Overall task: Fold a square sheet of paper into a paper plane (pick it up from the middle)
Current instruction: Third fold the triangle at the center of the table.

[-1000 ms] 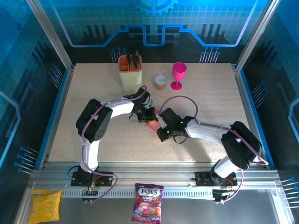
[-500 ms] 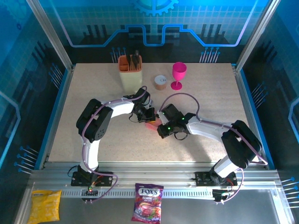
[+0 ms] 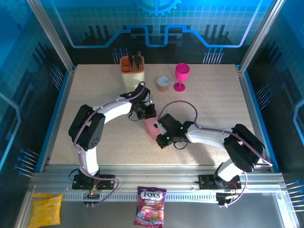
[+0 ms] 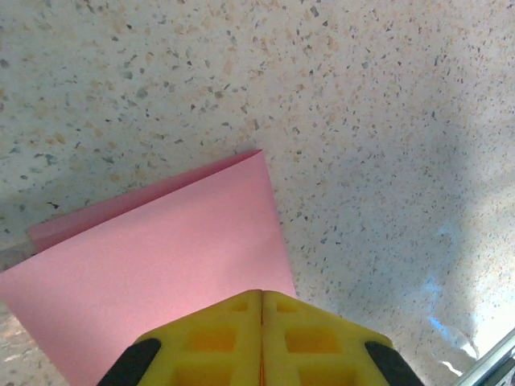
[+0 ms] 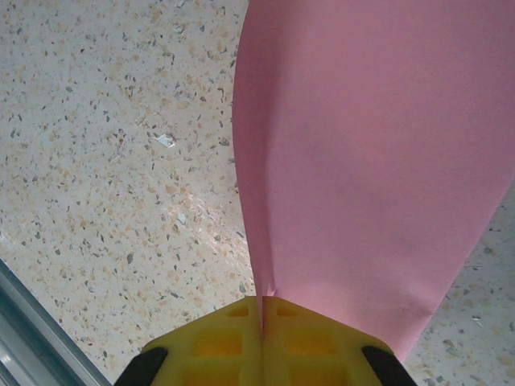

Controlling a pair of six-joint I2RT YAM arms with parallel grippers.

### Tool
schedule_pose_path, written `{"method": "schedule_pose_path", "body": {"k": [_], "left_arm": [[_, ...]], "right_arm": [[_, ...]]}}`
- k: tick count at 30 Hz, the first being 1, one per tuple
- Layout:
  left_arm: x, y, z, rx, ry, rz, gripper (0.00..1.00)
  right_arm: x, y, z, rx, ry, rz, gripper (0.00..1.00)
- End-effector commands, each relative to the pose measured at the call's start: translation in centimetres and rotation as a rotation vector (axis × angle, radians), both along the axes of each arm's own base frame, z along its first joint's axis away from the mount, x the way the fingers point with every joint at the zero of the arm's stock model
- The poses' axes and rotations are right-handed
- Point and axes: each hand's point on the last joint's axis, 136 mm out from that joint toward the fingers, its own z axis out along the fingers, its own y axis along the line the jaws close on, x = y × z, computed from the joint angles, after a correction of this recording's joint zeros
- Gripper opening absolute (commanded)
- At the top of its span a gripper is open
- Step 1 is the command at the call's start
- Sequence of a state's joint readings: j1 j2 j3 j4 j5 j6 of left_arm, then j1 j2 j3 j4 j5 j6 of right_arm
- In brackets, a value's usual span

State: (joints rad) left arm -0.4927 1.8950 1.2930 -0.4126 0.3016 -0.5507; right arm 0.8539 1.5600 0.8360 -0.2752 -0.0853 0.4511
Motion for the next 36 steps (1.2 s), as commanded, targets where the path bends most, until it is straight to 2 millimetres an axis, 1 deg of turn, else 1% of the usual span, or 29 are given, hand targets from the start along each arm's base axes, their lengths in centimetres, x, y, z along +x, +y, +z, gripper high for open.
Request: {"method": "schedule_pose_path", "body": {"k": [1,6,10,15,16,17,21,27,32,36], "left_arm": [[-1.5,1.7,-0.9,0.058,0.055,0.026,0.05],[-2.3,2.0,-2.0,0.067,0.081,0.021,0.00],[-2.6,2.5,-3.4,0.104,0.092,0.005,0.00],[-2.8,3.2,-5.2,0.174,0.092,-0.056,0.00],[-2.8,3.4,-5.5,0.186,0.093,-0.070,0.00],[-2.8,3.5,-5.8,0.196,0.093,-0.079,0.00],[-2.9,3.7,-6.4,0.213,0.090,-0.107,0.00],[-3.0,3.8,-6.9,0.227,0.082,-0.132,0.00],[-3.0,3.8,-7.2,0.230,0.082,-0.144,0.00],[-3.1,3.8,-7.3,0.226,0.086,-0.144,0.00]], "right_arm": [[-0.3,0.2,-0.5,-0.012,0.006,-0.021,0.00],[-0.5,0.6,-0.7,-0.012,0.014,-0.024,0.00],[-0.5,1.0,-0.5,-0.007,0.015,-0.019,0.00],[-0.4,1.3,0.1,-0.001,0.015,-0.002,0.00],[0.2,1.9,0.9,0.013,0.001,0.003,0.00],[0.4,2.0,1.1,0.017,0.000,0.007,0.00],[1.2,2.3,1.7,0.035,0.003,0.012,0.00],[2.3,1.5,1.4,0.035,0.013,0.012,0.00],[3.6,0.1,0.2,-0.005,0.032,-0.002,0.00],[4.3,-0.4,-0.4,-0.020,0.040,-0.009,0.00]]}}
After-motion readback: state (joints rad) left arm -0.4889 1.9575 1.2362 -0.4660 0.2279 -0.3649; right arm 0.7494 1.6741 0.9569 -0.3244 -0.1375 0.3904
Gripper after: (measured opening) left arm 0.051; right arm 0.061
